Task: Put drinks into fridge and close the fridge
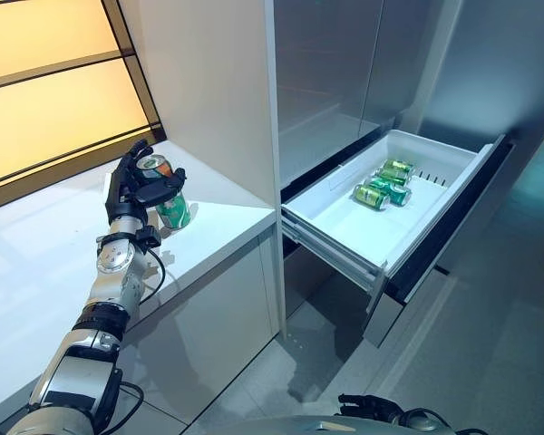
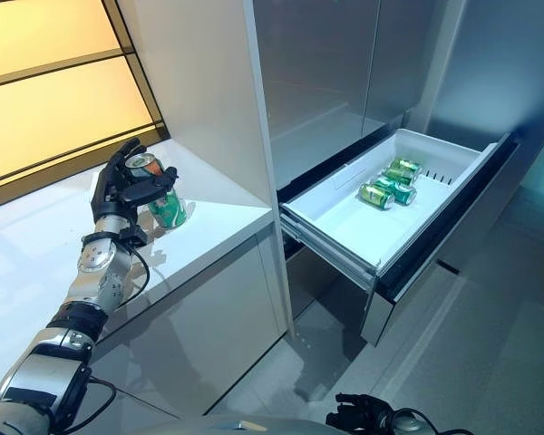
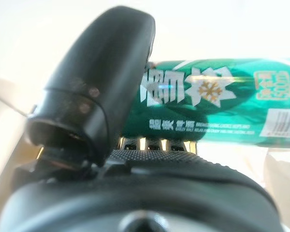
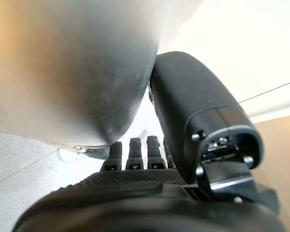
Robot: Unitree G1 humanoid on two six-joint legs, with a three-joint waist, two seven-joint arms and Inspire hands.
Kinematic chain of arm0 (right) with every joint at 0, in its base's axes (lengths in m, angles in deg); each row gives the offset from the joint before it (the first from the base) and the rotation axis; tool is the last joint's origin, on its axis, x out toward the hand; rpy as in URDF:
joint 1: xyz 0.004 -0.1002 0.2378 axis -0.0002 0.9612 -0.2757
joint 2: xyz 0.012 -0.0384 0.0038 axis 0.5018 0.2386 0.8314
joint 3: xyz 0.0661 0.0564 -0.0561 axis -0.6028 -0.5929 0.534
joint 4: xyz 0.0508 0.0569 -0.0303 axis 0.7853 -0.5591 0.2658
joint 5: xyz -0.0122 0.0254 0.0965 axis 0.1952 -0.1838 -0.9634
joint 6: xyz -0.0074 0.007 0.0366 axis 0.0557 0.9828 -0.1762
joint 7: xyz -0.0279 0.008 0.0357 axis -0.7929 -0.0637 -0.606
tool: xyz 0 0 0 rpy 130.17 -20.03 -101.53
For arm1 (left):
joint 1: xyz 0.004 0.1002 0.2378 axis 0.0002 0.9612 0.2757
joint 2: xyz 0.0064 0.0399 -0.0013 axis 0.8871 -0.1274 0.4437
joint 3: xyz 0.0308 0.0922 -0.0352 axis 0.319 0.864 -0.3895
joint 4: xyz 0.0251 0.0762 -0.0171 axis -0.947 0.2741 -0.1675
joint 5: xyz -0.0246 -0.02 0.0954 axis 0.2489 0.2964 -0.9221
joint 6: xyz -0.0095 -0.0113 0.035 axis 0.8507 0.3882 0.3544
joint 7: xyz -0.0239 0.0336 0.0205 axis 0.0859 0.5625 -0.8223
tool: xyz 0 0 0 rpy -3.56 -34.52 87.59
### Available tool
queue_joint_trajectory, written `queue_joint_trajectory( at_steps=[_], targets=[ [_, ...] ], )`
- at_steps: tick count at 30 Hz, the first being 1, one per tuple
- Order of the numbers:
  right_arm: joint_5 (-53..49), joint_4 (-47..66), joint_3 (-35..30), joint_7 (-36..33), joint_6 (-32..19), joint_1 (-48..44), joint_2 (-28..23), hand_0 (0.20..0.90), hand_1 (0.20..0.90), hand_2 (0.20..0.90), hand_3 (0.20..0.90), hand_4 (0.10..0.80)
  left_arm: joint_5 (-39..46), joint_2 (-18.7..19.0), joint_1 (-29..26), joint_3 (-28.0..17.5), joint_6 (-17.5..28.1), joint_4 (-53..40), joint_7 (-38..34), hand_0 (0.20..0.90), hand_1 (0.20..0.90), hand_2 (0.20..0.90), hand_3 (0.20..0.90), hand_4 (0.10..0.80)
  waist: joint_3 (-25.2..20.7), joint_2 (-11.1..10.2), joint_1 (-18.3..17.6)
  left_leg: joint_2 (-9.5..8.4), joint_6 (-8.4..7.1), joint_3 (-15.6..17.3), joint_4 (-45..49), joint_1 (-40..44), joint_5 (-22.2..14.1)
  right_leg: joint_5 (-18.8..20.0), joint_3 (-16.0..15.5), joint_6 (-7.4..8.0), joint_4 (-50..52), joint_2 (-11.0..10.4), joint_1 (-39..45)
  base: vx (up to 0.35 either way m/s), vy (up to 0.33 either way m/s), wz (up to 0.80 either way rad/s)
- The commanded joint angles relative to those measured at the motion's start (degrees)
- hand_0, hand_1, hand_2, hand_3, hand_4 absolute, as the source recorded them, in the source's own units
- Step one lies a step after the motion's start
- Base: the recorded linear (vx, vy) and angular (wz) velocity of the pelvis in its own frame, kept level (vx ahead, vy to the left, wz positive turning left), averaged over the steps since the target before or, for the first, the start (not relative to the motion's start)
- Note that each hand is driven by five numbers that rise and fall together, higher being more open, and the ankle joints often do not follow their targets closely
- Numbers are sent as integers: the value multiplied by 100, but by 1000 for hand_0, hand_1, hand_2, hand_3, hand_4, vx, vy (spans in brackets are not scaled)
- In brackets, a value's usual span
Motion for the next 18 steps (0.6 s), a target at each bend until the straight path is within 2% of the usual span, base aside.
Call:
queue_joint_trajectory(
  at_steps=[1,12,18],
  targets=[
    [386,-406,412,185,12,238,-8,900,900,900,900,800,34,358,-946,-499,882,-251,9,300,300,300,200,100,-166,-159,-22,-513,392,59,40,-151,-350,-214,223,325,158,-162,119,0,0,0],
    [409,-419,425,193,-14,254,-9,900,900,900,900,800,1,343,-948,-506,931,-310,-13,300,300,300,200,100,-173,-153,-34,-509,387,70,40,-136,-356,-224,227,321,159,-161,131,0,0,0],
    [347,-347,437,159,-146,246,-19,900,900,900,900,800,261,361,-956,-503,1074,-492,191,300,300,300,200,100,-170,-160,-38,-510,379,67,40,-132,-356,-223,234,319,157,-160,134,0,0,0]
  ],
)
